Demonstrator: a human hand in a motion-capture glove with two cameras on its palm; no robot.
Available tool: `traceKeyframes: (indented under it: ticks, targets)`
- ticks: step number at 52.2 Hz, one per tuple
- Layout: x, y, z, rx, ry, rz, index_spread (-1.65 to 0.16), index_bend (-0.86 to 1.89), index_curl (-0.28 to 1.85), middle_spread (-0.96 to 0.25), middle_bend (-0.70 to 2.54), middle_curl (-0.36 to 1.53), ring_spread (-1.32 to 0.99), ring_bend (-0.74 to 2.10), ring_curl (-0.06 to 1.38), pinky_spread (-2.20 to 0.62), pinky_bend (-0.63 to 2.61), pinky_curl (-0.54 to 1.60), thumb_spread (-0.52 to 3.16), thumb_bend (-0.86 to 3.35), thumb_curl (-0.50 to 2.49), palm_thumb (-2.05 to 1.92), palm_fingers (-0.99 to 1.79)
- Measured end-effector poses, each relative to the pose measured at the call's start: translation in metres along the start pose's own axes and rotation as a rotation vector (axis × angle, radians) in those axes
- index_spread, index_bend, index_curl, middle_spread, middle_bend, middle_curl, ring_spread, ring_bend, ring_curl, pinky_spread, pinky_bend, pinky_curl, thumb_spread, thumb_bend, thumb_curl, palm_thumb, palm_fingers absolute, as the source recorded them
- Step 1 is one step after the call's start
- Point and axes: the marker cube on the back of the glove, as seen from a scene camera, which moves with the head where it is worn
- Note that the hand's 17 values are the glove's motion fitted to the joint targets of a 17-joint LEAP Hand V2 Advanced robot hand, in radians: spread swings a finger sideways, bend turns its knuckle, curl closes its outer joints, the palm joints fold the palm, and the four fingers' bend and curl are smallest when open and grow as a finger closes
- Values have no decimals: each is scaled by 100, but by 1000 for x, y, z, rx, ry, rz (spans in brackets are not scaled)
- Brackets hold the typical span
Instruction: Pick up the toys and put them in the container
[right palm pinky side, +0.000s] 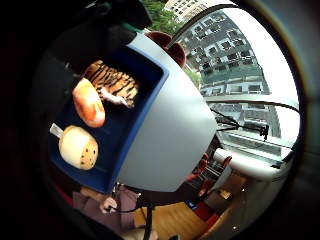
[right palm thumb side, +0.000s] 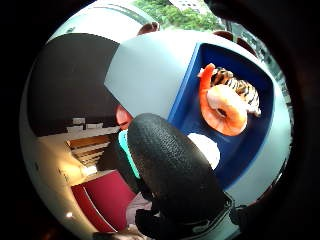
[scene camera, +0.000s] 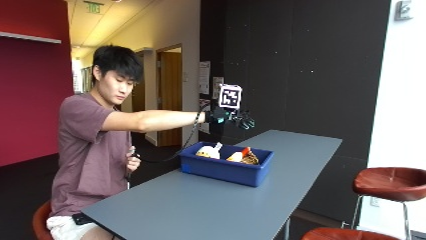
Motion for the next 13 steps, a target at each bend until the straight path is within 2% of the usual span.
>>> traceKeyframes:
  ticks: [3,8,13]
  targets:
    - [3,4,0,12,15,-90,-24,21,45,-8,40,41,-7,62,36,-2,91,45,117,-12,13,-19,-24]
    - [-8,0,1,22,38,6,-25,16,43,-7,33,39,-6,54,33,0,82,41,116,-11,12,-18,-19]
    - [-15,7,-1,36,-51,-119,-26,14,41,-7,27,38,-5,49,31,1,76,39,117,-11,10,-18,-15]
